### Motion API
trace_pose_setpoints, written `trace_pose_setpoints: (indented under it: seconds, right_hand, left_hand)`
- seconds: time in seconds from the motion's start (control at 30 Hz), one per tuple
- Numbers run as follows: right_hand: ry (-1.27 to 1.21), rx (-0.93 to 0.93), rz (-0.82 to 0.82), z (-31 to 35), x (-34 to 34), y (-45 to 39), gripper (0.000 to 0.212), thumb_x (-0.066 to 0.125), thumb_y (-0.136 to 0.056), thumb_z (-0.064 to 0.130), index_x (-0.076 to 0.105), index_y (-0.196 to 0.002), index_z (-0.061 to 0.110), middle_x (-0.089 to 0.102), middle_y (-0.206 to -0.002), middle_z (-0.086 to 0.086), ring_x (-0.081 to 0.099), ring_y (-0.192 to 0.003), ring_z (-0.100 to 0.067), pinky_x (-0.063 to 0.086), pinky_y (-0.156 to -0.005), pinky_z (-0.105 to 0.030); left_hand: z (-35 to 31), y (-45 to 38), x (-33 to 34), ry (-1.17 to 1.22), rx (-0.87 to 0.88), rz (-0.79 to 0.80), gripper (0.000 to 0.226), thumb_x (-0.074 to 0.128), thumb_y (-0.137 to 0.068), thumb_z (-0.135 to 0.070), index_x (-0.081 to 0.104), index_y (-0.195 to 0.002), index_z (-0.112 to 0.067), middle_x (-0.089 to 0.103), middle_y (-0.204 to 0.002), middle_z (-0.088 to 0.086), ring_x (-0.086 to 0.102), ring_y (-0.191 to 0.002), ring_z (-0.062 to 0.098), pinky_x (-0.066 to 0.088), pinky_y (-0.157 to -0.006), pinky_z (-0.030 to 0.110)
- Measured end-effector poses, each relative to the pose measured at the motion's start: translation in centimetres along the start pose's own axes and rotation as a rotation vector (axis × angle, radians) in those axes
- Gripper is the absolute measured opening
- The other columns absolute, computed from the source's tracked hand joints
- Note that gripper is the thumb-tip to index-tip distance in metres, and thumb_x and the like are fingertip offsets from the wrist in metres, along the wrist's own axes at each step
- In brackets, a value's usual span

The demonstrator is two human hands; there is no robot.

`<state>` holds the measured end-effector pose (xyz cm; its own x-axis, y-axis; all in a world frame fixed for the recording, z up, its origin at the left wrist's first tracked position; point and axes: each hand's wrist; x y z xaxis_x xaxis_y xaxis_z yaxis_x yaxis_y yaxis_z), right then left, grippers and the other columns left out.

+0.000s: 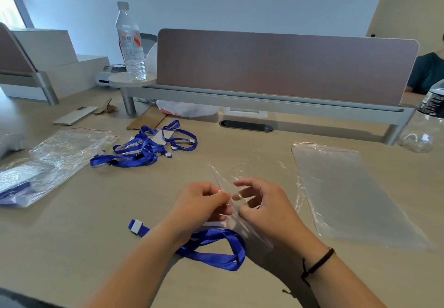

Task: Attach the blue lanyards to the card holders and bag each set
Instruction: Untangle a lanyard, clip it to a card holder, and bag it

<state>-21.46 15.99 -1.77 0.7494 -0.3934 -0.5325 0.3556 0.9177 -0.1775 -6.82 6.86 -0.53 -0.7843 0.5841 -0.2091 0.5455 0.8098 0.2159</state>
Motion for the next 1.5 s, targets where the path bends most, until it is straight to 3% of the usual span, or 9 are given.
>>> trace_pose_setpoints:
  seconds: [0.13,0.3,0.47,0.63,0.8,1.0,1.2,1.4,1.5]
  right_hand:
    - [0.268,-0.046,0.156,0.5,-0.4,0.5,0.064,0.074,-0.085,0.023,0.042,-0.139,0.04,0.06,-0.106,0.016,0.066,-0.088,-0.009,0.059,-0.078,-0.027]
    - [0.482,-0.144,-0.064,0.1,-0.2,0.4,0.034,0.058,-0.099,0.026,0.056,-0.133,0.029,0.073,-0.098,0.003,0.067,-0.084,-0.013,0.059,-0.078,-0.032]
    - [0.347,-0.104,-0.177,0.0,-0.8,0.0,0.015,0.055,-0.101,0.029,0.066,-0.111,0.024,0.072,-0.085,0.007,0.068,-0.073,-0.008,0.06,-0.069,-0.032]
    - [0.372,-0.095,-0.273,0.0,-2.2,-0.3,0.015,0.057,-0.1,0.029,0.071,-0.103,0.024,0.066,-0.08,0.011,0.061,-0.068,-0.005,0.057,-0.062,-0.021]
    - [0.167,-0.111,-0.442,-0.4,-4.1,-0.6,0.011,0.062,-0.097,0.021,0.073,-0.098,0.023,0.065,-0.078,0.018,0.062,-0.071,0.001,0.047,-0.062,-0.006]
    - [-0.143,-0.066,-0.416,-1.1,-4.2,-0.7,0.017,0.068,-0.094,0.019,0.074,-0.09,0.034,0.07,-0.069,0.015,0.061,-0.059,-0.002,0.048,-0.056,-0.017]
    - [-0.12,-0.106,-0.372,-0.7,-1.9,-0.2,0.013,0.07,-0.093,0.021,0.078,-0.099,0.028,0.074,-0.078,0.011,0.065,-0.069,-0.01,0.054,-0.06,-0.019]
    - [-0.113,-0.133,-0.353,-0.9,-1.7,-0.2,0.015,0.069,-0.093,0.021,0.077,-0.104,0.028,0.074,-0.081,0.019,0.067,-0.071,-0.004,0.053,-0.059,-0.017]
    - [-0.098,-0.128,-0.362,-1.1,-1.6,-0.3,0.014,0.07,-0.092,0.02,0.078,-0.103,0.025,0.073,-0.073,0.019,0.065,-0.065,-0.006,0.054,-0.057,-0.017]
  left_hand:
    - [0.1,0.0,0.3,-0.058,0.029,0.002,0.013,0.067,-0.094,-0.018,0.073,-0.091,-0.007,0.078,-0.082,0.008,0.077,-0.079,0.021,0.063,-0.079,0.034]
    - [0.2,-0.1,0.4,-0.054,0.034,0.042,0.012,0.07,-0.092,-0.019,0.074,-0.092,-0.008,0.077,-0.081,0.009,0.076,-0.08,0.022,0.062,-0.08,0.034]
    - [0.3,-0.5,0.3,-0.016,0.037,0.004,0.01,0.073,-0.087,-0.003,0.067,-0.095,-0.004,0.075,-0.076,0.014,0.074,-0.07,0.024,0.063,-0.073,0.036]
    - [1.0,-1.1,-0.5,-0.273,0.117,-0.094,0.01,0.072,-0.086,-0.006,0.066,-0.088,-0.013,0.069,-0.062,0.003,0.07,-0.057,0.016,0.058,-0.056,0.027]
    - [1.6,-1.1,-1.8,-0.468,0.163,-0.138,0.014,0.074,-0.082,-0.012,0.067,-0.084,-0.024,0.067,-0.069,-0.002,0.061,-0.06,0.008,0.055,-0.061,0.023]
    - [1.1,-0.8,-3.3,-0.36,0.105,-0.063,0.007,0.077,-0.085,-0.016,0.07,-0.086,-0.019,0.072,-0.075,0.006,0.065,-0.065,0.013,0.053,-0.061,0.026]
    - [0.1,0.4,-4.7,-0.288,0.155,-0.013,0.006,0.074,-0.089,-0.026,0.071,-0.093,-0.023,0.076,-0.085,-0.004,0.07,-0.077,0.01,0.059,-0.073,0.028]
    - [1.2,2.8,-7.9,-0.826,0.27,0.299,0.047,0.083,-0.069,-0.056,0.066,-0.112,-0.045,0.063,-0.11,-0.028,0.057,-0.106,-0.007,0.048,-0.092,0.018]
    - [1.9,3.0,-8.3,-1.005,0.322,0.3,0.052,0.083,-0.071,-0.054,0.067,-0.118,-0.041,0.055,-0.111,-0.028,0.049,-0.106,-0.007,0.039,-0.091,0.01]
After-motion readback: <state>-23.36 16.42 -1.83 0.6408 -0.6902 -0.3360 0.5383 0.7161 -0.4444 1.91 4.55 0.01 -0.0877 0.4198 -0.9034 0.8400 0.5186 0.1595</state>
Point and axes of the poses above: each hand's wrist, its own y-axis away from the middle knuckle, its own x-axis out of the palm, z = x × y
